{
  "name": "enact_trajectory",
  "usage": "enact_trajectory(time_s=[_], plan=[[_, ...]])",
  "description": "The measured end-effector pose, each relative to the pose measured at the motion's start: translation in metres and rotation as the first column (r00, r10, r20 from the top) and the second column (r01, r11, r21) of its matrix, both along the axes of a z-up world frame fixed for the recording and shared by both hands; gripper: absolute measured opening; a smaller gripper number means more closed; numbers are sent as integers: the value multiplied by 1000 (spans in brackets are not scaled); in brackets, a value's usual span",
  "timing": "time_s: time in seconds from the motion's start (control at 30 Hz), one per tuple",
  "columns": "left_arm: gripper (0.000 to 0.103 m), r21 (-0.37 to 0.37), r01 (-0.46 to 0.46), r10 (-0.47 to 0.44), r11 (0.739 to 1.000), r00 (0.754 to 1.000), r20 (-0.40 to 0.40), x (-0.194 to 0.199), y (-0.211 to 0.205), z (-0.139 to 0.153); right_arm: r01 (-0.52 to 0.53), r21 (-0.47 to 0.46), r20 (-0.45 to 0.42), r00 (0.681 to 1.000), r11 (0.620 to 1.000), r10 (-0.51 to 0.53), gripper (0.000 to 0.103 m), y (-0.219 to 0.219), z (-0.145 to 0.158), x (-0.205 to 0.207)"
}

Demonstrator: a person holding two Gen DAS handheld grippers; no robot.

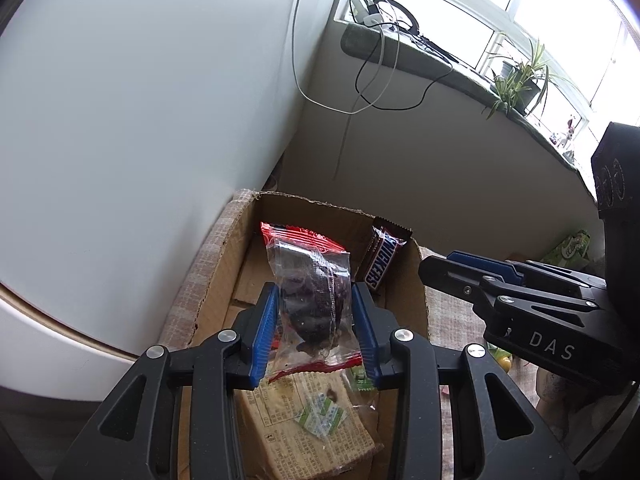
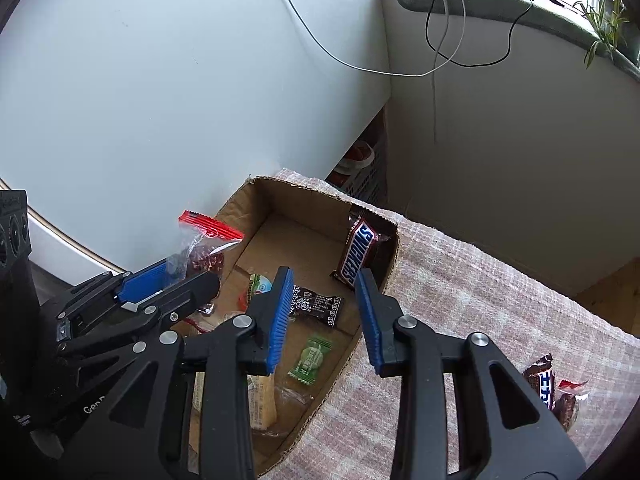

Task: Organize snacks
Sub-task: 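Open both grippers to drop the bag and Snickers into the box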

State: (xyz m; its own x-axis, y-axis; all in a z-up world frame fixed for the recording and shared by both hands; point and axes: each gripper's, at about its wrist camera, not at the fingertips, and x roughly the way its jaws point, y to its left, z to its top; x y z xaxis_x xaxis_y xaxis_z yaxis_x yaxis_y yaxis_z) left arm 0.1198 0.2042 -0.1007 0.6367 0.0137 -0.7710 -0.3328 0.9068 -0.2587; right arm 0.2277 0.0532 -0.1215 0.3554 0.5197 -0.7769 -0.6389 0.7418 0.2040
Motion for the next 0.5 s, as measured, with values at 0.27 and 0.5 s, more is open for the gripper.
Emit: enact_trajectory(time_s=[0.27, 0.5], plan=[[51, 35, 4, -5, 999, 1000, 24, -10, -8, 16, 18, 34, 22, 1000, 999, -18, 49, -25, 16, -11], [51, 70, 23, -26, 997, 999, 45, -18, -22, 30, 48, 52, 62, 997, 997, -51, 65, -62, 30, -24]])
